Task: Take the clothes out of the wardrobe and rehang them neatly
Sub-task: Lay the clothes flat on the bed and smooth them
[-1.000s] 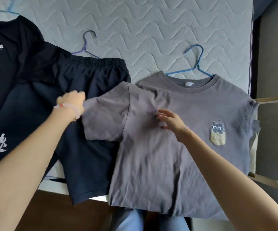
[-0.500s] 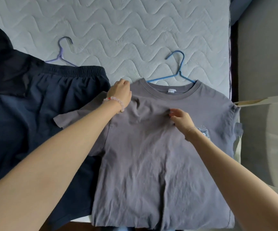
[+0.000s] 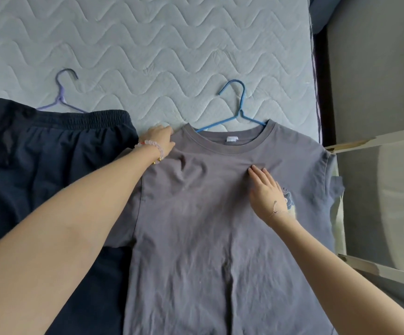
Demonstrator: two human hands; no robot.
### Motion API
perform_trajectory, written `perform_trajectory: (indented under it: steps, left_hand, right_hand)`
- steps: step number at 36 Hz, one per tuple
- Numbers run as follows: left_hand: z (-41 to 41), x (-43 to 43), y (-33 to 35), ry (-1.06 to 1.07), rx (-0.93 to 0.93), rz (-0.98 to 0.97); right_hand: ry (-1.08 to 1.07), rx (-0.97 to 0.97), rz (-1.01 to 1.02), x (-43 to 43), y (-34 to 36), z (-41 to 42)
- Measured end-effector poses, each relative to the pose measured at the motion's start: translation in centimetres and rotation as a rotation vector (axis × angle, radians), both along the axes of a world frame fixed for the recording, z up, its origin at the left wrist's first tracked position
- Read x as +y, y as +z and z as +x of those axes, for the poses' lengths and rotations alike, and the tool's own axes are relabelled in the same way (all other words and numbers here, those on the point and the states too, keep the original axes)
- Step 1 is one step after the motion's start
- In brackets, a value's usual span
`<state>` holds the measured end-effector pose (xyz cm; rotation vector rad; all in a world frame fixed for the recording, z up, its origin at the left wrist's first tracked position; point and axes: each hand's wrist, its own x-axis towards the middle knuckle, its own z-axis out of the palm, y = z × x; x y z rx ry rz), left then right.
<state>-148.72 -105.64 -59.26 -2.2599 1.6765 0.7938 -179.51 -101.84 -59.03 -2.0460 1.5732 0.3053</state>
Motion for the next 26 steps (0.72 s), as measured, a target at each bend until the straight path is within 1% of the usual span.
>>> perform_trajectory:
  steps: [2, 6, 9, 12, 15, 18, 21, 23, 26]
  left_hand:
    - [0.0, -0.3, -0.3, -0.024, 0.0, -0.046]
    - [-0.3, -2.2, 0.9, 0.057, -0.032, -0.228]
    - [-0.9, -3.0, 1.8, 0.091, -0.053, -0.312]
    - [-1.3, -1.6, 1.6, 0.158, -0.03, -0.336]
    - [-1.1, 0.8, 2.1, 0.224, 0.034, -0.312]
    - [-1.0, 5.2, 4.0, 0.206, 0.072, -0.302]
    - [-1.7, 12.0, 6.0, 0.255, 0.152, -0.295]
    - [-2.6, 17.5, 7.4, 0.39, 0.252, -0.296]
    - [-4.7, 25.8, 10.2, 0.678, 0.338, -0.271]
  right_hand:
    - [0.017, 0.019, 0.018, 0.2, 0.0, -0.1]
    - [0.04, 0.037, 0.036, 0.3, -0.1, -0.4]
    - [0.024, 0.028, 0.052, 0.3, 0.2, -0.2]
    - [-0.009, -0.002, 0.065, 0.4, 0.7, 0.2]
    - [-0.035, -0.056, 0.077, 0.7, 1.1, 0.2]
    - [-0.022, -0.056, 0.129, 1.6, 2.6, 0.0]
    - [-0.103, -0.039, 0.235, 3.7, 4.7, -0.4]
    - [-0.165, -0.055, 0.312, 5.7, 6.0, -0.7]
    - [-0.195, -0.089, 0.374, 9.1, 7.9, -1.1]
